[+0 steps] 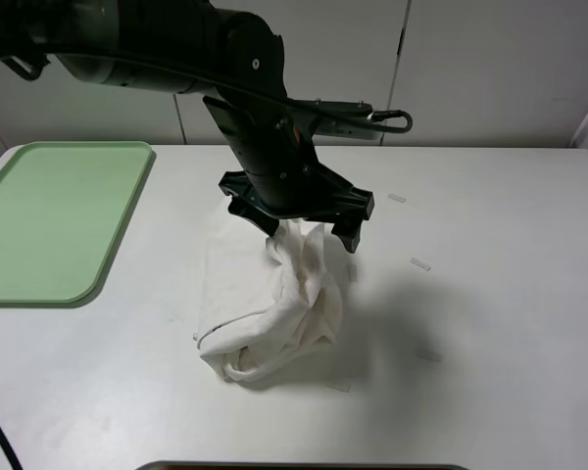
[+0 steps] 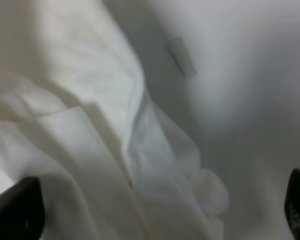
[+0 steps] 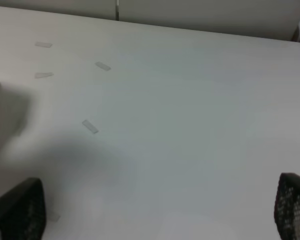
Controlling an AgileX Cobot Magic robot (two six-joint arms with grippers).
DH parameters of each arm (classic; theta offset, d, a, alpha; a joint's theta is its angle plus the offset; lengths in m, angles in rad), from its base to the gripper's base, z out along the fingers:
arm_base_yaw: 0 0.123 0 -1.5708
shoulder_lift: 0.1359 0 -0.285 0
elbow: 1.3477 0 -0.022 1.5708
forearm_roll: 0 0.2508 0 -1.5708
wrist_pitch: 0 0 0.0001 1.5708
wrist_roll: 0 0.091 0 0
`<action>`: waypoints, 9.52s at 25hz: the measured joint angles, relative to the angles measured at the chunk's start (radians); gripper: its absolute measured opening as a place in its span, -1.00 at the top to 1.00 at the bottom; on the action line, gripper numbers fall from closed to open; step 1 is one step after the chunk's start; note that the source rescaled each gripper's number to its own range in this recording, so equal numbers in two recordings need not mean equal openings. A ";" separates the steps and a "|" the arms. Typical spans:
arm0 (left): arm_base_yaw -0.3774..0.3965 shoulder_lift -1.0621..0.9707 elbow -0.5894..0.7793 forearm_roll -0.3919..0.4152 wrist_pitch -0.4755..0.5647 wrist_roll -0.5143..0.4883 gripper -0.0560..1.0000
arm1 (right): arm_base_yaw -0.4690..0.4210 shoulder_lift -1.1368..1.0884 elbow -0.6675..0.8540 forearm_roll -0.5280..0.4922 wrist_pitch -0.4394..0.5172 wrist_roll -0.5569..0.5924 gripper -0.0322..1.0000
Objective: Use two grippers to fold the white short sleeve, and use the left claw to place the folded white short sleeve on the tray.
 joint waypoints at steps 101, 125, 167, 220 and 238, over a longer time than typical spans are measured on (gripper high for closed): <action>0.098 -0.019 0.168 0.076 0.194 0.044 -1.00 | 0.000 0.000 0.000 0.001 0.000 0.003 -1.00; 0.098 0.077 0.274 -0.015 -0.127 -0.040 -0.69 | 0.000 0.000 0.000 0.001 0.000 0.003 -1.00; 0.494 -0.030 0.168 0.353 0.157 0.142 0.42 | 0.000 0.000 0.000 0.001 0.000 0.003 -1.00; 0.954 -0.038 0.168 0.358 -0.091 0.531 -1.00 | 0.000 0.000 0.000 0.001 0.000 0.003 -1.00; 0.954 -0.339 0.121 0.189 0.251 0.531 -1.00 | 0.000 0.000 0.000 0.001 0.000 0.003 -1.00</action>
